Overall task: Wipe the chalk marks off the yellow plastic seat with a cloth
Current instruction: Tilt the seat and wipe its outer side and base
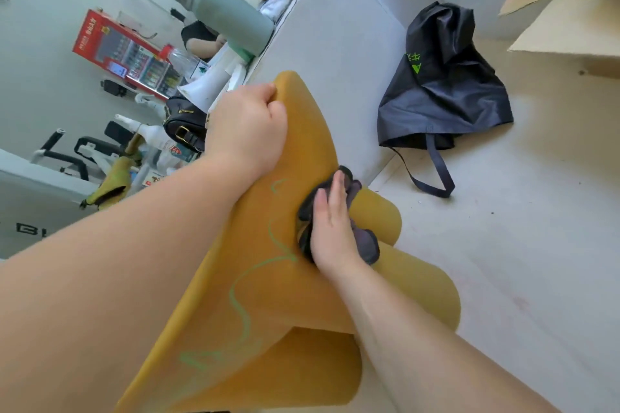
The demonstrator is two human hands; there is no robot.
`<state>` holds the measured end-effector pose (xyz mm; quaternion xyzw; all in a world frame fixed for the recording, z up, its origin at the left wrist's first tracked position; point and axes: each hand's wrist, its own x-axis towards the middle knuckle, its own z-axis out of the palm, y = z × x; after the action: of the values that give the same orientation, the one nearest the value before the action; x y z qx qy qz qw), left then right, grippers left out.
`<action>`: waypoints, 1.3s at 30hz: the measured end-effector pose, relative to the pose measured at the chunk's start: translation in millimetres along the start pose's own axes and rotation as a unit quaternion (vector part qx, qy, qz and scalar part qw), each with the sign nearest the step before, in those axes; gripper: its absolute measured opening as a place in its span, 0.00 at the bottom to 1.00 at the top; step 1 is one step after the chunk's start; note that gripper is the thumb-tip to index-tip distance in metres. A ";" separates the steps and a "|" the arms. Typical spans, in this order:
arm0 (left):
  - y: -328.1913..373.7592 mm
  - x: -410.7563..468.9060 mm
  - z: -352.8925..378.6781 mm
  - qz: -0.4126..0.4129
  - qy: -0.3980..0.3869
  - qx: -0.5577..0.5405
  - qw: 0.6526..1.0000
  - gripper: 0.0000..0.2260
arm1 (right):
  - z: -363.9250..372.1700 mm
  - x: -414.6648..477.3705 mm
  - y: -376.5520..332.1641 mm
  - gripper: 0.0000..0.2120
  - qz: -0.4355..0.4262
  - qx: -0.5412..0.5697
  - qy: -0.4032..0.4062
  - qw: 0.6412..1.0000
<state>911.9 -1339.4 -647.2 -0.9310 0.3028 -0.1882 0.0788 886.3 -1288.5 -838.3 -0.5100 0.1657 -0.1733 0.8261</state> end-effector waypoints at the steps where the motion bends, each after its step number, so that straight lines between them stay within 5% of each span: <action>1: -0.6 -3.6 -2.1 0.001 0.014 0.019 1.000 0.15 | 5.0 -24.7 11.6 0.30 -0.030 -0.084 0.003 0.996; 4: -6.8 -24.1 -11.7 -0.001 0.025 0.007 1.000 0.19 | 13.0 -61.6 45.9 0.35 -0.079 -0.195 0.057 0.976; 9: -58.2 -112.2 -36.0 0.062 0.004 -0.025 0.998 0.21 | 11.6 -84.5 77.4 0.35 -0.058 -0.201 0.096 0.973; 16: -111.5 -189.4 -24.0 0.024 -0.012 -0.114 0.993 0.22 | 33.7 -115.2 108.7 0.29 0.038 -0.177 0.141 0.973; 25: -100.7 -157.3 -14.6 0.066 0.032 -0.182 0.981 0.13 | 37.9 -59.0 -25.4 0.30 -0.128 -0.074 0.070 0.987; 32: -99.9 -153.9 -12.4 0.052 0.005 -0.267 0.962 0.13 | 41.3 -46.1 -39.0 0.31 -0.336 -0.104 0.075 0.933; 39: -98.6 -155.9 -12.8 0.012 0.002 -0.249 0.968 0.13 | 20.7 -11.3 -19.7 0.30 -0.079 0.002 0.076 0.994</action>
<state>843.2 -1168.0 -657.0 -0.9171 0.3518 -0.1075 -0.1538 883.2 -1275.4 -810.7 -0.5049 0.1871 -0.2767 0.7959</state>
